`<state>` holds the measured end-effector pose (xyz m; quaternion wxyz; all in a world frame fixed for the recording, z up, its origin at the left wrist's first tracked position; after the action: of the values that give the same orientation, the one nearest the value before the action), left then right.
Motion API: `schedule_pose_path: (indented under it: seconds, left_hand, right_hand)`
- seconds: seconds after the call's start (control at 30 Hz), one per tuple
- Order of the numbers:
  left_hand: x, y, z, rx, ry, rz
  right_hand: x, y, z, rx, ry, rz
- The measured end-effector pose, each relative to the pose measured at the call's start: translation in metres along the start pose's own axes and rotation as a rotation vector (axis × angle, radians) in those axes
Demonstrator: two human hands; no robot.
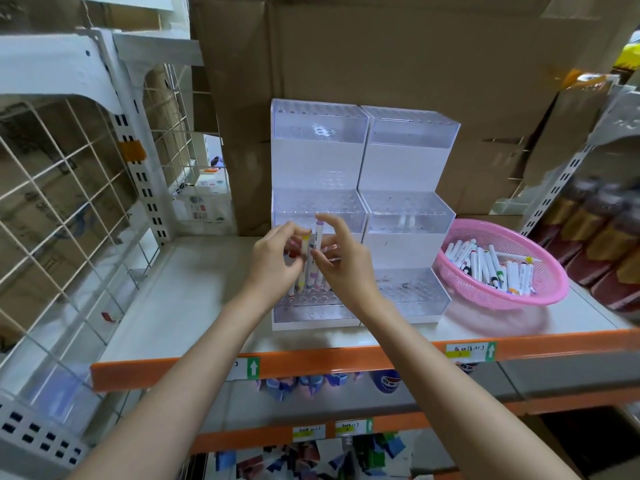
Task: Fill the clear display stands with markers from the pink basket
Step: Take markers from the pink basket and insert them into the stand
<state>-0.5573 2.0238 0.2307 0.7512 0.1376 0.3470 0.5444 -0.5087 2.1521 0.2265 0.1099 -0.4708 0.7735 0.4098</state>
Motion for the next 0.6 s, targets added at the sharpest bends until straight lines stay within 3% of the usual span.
schedule_pose_path:
  seconds: [0.6]
  left_hand:
    - [-0.0036,-0.0093,-0.0041,0.213,0.279,-0.022]
  right_hand:
    - [-0.0006,-0.0028,0.0043,0.018,-0.009,0.016]
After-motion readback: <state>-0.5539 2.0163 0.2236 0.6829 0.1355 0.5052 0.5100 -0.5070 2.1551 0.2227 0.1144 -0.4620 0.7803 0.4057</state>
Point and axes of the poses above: each hand's wrist, its own y-axis towards the middle knuckle, its own x-axis out of the palm, z = x × y, the point moved 4 cm from there along y, towards the middle knuckle, and after that the axes turned 11 degrees about -y, right-handed, at the moved point
